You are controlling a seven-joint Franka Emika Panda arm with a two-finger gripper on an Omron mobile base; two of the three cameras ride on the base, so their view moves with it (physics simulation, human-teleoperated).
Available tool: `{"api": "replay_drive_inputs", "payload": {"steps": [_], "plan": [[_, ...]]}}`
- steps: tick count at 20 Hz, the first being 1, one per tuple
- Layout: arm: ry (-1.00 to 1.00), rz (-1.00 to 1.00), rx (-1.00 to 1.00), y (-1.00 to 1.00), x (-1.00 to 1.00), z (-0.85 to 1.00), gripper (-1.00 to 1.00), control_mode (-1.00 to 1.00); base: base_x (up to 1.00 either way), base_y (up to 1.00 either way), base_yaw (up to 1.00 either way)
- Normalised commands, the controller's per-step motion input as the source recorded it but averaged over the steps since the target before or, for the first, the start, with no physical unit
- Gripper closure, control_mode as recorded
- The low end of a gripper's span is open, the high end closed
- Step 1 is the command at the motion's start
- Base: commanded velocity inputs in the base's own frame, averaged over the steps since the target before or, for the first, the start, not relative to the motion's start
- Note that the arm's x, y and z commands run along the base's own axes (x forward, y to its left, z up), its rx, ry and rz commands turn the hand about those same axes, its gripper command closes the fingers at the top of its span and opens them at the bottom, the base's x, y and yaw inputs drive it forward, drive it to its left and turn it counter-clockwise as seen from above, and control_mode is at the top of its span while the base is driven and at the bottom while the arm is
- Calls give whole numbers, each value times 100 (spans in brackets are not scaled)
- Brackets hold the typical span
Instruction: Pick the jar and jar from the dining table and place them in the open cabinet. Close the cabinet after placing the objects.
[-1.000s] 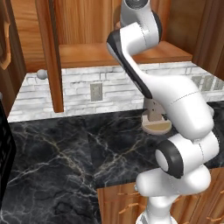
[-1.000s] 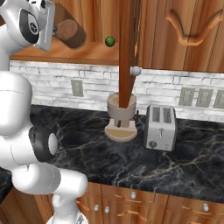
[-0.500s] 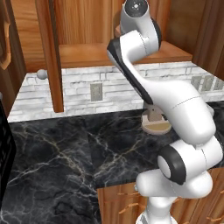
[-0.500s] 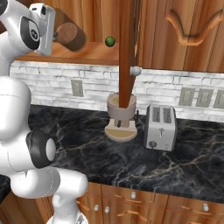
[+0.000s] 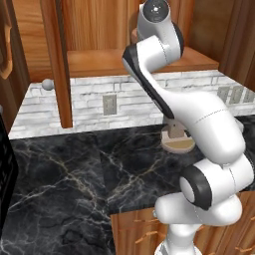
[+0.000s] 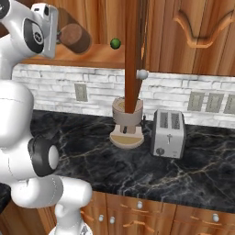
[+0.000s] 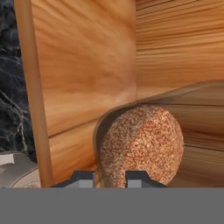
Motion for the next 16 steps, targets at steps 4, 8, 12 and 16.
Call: {"api": "replay_drive_inputs", "payload": {"steps": [4,8,12,16], "plan": [[-14,1,-4,0,23,24,-100,-100,0,0,0],[-18,0,-8,0,31,26,-100,-100,0,0,0],[-21,0,-9,0,29,25,-100,-100,0,0,0],[-17,0,-6,0,41,22,-100,-100,0,0,0]]}}
